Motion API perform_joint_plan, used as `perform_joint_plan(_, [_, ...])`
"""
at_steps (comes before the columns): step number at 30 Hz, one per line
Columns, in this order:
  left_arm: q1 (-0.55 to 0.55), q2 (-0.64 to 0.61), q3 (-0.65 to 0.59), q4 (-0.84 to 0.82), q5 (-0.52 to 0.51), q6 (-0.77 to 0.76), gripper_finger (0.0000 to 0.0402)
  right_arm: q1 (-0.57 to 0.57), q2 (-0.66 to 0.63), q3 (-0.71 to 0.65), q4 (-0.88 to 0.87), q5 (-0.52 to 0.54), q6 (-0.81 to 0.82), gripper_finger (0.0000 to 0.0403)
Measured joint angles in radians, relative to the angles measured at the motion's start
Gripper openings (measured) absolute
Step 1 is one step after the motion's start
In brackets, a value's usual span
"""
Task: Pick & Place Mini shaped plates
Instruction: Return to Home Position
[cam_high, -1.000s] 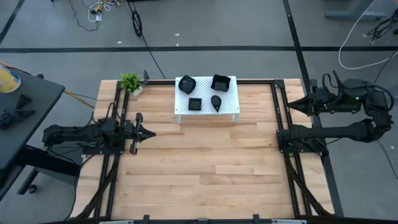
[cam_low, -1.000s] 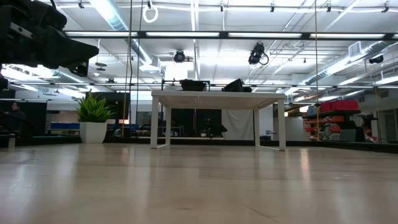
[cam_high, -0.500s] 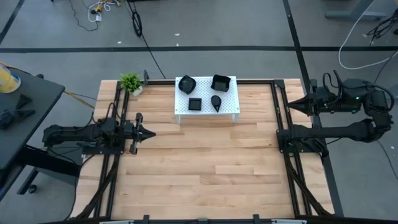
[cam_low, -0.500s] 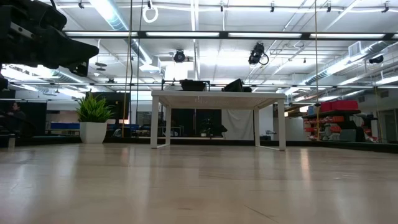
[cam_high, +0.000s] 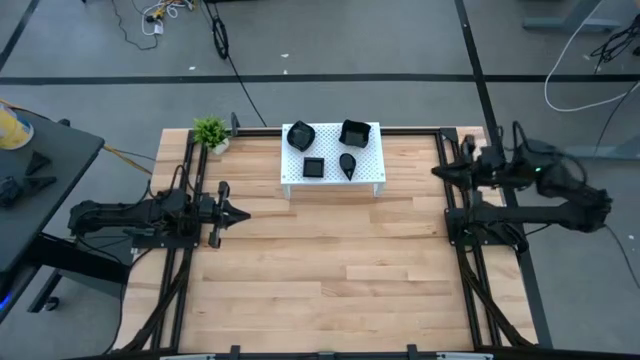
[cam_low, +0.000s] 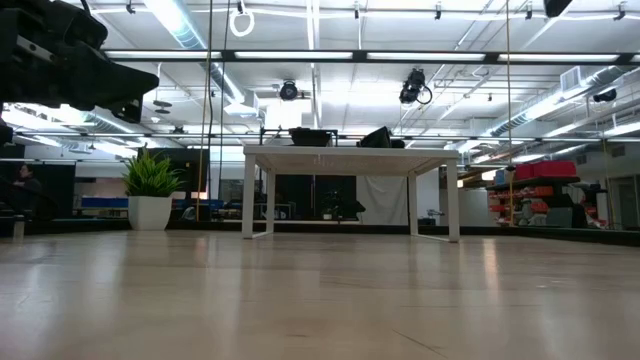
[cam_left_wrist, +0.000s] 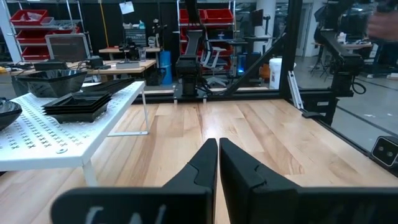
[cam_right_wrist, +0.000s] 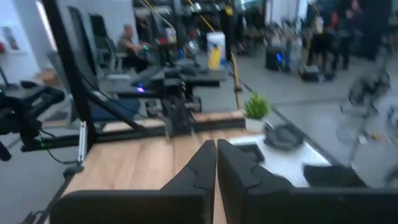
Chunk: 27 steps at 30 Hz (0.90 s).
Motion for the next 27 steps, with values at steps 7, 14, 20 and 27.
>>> perform_joint_plan(7, [0.0, 0.0, 0.0, 0.0, 0.0, 0.0, 0.0021, 0.0, -0.124, -0.305, 0.331, -0.063, 0.018, 0.002])
perform_joint_plan(14, [0.0, 0.0, 0.0, 0.0, 0.0, 0.0, 0.0021, 0.0, -0.198, -0.53, 0.56, -0.114, 0.048, 0.002])
perform_joint_plan(20, [0.0, 0.0, 0.0, 0.0, 0.0, 0.0, 0.0021, 0.0, -0.216, -0.687, 0.747, -0.113, 0.056, 0.002])
perform_joint_plan(27, [0.0, 0.0, 0.0, 0.0, 0.0, 0.0, 0.0021, 0.0, -0.217, -0.844, 0.919, -0.114, 0.104, 0.002])
